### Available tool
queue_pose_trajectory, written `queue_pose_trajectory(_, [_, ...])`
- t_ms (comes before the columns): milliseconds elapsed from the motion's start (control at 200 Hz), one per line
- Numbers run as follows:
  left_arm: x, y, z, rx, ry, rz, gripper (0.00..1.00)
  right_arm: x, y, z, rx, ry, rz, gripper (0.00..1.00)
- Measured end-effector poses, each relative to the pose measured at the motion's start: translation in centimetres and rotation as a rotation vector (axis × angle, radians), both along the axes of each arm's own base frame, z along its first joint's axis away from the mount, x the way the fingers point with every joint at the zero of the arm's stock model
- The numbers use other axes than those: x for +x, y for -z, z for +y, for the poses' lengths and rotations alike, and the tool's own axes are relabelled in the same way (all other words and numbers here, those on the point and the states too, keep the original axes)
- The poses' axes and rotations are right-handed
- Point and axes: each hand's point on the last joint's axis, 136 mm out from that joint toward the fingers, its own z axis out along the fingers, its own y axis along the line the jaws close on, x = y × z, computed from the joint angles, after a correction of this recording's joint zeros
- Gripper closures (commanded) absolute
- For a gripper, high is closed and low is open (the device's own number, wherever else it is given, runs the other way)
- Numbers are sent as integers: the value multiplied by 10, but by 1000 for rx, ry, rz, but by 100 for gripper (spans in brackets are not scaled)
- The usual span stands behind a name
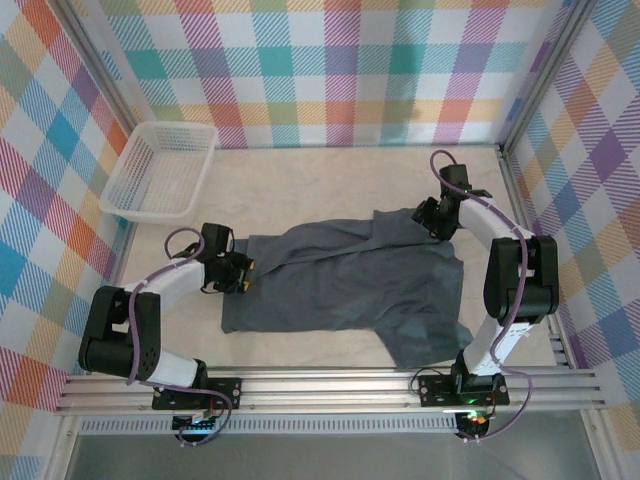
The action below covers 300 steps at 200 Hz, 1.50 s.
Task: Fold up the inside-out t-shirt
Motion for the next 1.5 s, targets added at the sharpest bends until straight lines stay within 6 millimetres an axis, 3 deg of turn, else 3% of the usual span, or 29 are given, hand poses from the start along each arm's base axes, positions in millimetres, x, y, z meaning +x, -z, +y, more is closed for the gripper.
queue_pose_trajectory(180, [-8,5,2,9,-1,40,58,-1,0,0,-1,-2,3,46])
queue_pose_trajectory(530, [-6,11,3,15,-12,50,76,-2,1,3,-2,-9,6,46])
queue_pose_trajectory(1100, [-8,4,9,52,-6,34,75,-2,0,5,-2,-15,5,46])
queue_pose_trajectory(1500, [-7,7,10,69,9,38,93,-1,0,5,-4,-18,3,46])
